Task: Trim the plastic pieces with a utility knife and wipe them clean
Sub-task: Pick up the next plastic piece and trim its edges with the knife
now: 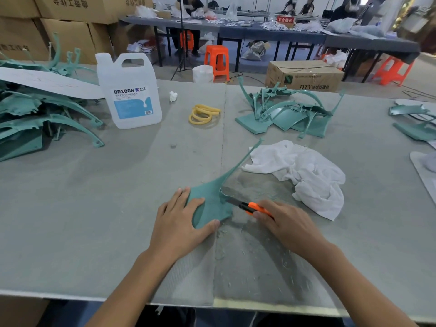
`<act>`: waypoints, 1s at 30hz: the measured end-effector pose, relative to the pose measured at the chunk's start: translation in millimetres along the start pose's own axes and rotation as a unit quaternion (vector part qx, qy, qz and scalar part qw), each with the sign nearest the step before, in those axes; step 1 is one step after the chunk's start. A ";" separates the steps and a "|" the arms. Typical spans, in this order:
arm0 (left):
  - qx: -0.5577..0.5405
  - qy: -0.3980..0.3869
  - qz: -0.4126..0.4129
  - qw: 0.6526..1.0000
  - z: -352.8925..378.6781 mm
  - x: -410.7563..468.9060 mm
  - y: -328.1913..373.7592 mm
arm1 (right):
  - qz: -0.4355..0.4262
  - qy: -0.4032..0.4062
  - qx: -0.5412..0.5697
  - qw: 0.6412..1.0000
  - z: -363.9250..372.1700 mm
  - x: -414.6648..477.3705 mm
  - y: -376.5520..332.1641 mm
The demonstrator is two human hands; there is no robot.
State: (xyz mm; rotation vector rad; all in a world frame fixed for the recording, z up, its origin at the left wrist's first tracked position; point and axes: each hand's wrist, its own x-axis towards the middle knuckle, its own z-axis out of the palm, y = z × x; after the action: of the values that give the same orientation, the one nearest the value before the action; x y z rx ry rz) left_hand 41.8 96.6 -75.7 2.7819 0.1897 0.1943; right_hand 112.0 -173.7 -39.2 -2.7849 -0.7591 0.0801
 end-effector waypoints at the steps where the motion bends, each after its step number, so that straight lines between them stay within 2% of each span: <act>1: -0.001 -0.003 0.000 1.000 -0.2 -0.3 0.1 | 0.006 0.009 0.006 1.000 0.1 1.3 -0.2; 16: -0.001 -0.008 0.003 1.000 -0.5 0.1 -0.2 | 0.037 0.034 -0.045 0.998 7.5 4.0 -4.6; 21: -0.004 -0.008 0.002 1.000 -1.3 -2.1 -1.5 | 0.026 0.011 -0.033 0.999 4.2 2.9 0.7; 25: -0.006 -0.008 0.002 1.000 -0.4 0.2 -0.5 | 0.041 0.041 -0.057 0.997 7.8 2.5 -5.2; 30: -0.010 -0.006 0.003 1.000 0.4 -0.8 -1.1 | 0.039 0.031 -0.047 0.998 6.8 1.0 -2.0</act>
State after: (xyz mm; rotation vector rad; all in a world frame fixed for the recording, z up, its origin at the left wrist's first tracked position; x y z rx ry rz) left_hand 41.0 97.4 -76.6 2.7639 0.1771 0.1805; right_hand 111.1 -170.0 -45.3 -2.8908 -0.6558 -0.0284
